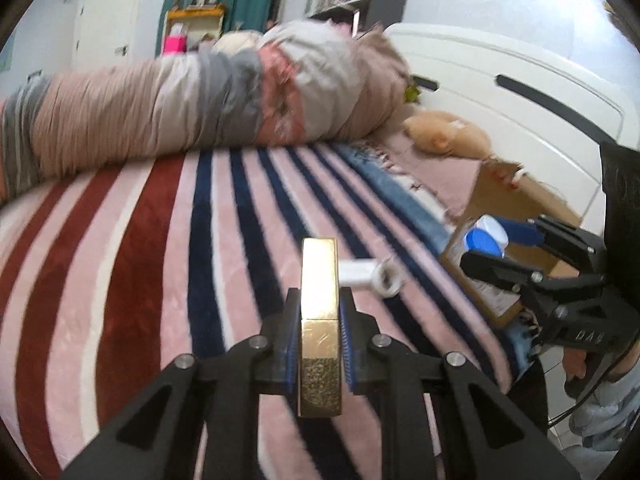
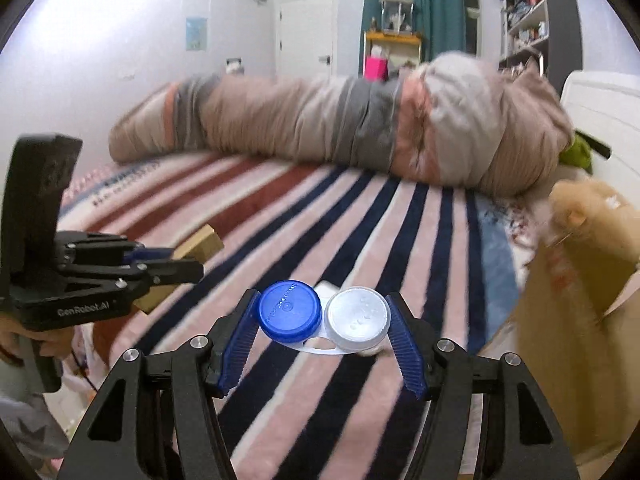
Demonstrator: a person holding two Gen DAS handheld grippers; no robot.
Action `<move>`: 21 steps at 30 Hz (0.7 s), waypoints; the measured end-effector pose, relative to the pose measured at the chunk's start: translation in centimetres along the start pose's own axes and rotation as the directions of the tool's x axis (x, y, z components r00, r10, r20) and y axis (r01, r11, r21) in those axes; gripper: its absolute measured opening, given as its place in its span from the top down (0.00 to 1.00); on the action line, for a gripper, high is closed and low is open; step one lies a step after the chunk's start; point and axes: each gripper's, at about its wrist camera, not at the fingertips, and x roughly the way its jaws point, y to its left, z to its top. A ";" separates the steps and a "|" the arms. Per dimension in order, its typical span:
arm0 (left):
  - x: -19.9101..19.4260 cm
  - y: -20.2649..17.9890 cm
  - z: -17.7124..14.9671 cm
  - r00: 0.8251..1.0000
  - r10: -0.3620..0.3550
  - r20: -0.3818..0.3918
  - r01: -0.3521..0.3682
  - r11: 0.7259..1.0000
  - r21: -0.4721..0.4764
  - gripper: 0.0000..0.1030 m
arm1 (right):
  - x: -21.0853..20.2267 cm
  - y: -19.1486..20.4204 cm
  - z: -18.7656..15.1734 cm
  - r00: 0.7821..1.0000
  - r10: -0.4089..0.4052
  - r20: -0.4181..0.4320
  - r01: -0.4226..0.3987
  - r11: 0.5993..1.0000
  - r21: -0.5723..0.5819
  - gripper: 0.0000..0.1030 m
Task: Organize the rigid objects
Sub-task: 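Lift the gold bar toward the box while the right grasps the lens case, then carry the gold bar and blue-white lens case into the box, opening both grippers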
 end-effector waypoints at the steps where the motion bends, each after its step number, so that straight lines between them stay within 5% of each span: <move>1: -0.6 -0.6 0.7 1.000 -0.007 0.012 0.007 1.000 0.010 0.85 | -1.6 -0.7 0.7 1.000 -0.005 0.030 0.005 1.000 0.007 0.42; 7: -2.6 -6.8 5.7 0.992 -0.103 0.069 0.095 0.989 0.112 0.85 | -7.5 -5.7 2.0 0.991 -0.107 0.075 0.104 0.994 0.044 0.42; 11: -1.9 -11.8 8.5 0.979 -0.195 0.067 0.180 0.966 0.186 0.85 | -9.8 -10.5 0.4 0.977 -0.208 0.033 0.205 0.975 0.080 0.42; 16: 0.8 -18.5 11.4 0.938 -0.346 -0.007 0.339 0.914 0.222 0.85 | -9.9 -15.8 -2.6 0.966 -0.251 -0.058 0.256 0.960 0.115 0.42; 21: 4.2 -23.9 12.8 0.930 -0.357 -0.087 0.367 0.888 0.279 0.85 | -9.7 -17.9 -5.2 0.968 -0.230 -0.104 0.240 0.965 0.103 0.42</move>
